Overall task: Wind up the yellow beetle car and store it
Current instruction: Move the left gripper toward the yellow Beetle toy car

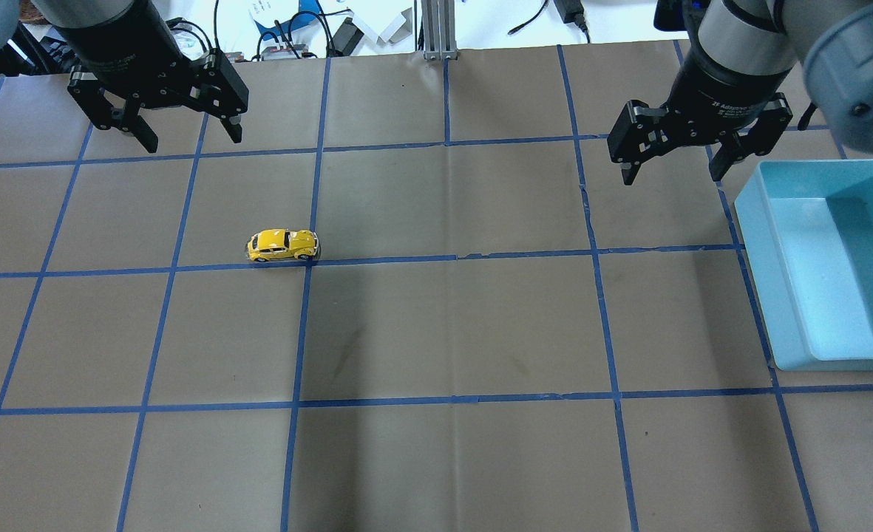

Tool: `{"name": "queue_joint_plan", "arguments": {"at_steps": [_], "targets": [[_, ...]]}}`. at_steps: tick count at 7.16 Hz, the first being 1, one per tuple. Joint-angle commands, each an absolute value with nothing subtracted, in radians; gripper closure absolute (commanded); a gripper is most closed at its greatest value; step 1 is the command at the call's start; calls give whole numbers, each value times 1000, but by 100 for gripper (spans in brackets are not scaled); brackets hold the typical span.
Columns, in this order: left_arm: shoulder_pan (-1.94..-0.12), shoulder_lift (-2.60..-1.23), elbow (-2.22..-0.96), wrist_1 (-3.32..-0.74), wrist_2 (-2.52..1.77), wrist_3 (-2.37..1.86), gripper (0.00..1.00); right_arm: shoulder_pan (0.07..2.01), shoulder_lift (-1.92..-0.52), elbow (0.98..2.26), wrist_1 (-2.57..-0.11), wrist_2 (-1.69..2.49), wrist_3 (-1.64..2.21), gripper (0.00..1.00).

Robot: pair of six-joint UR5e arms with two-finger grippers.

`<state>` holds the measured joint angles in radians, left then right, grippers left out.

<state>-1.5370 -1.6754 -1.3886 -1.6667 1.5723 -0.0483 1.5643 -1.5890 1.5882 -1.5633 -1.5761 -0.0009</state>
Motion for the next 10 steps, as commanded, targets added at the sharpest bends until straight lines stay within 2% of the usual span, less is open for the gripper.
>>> {"name": "queue_joint_plan", "arguments": {"at_steps": [1, 6, 8, 10], "targets": [[-1537, -1681, -1387, -1667, 1575, -48, 0, 1560, -1588, 1595, -1562, -1577, -2, 0], [-1534, -1690, -1425, -1658, 1574, -17, 0, 1562, -1588, 1598, -1560, -1577, 0, 0], [-1534, -1785, -1486, -1468, 1562, 143, 0, 1562, -1588, 1598, -1560, -1577, 0, 0], [-1548, -1850, -1488, -1412, 1569, 248, 0, 1562, -1588, 1598, -1560, -1577, 0, 0]]}}
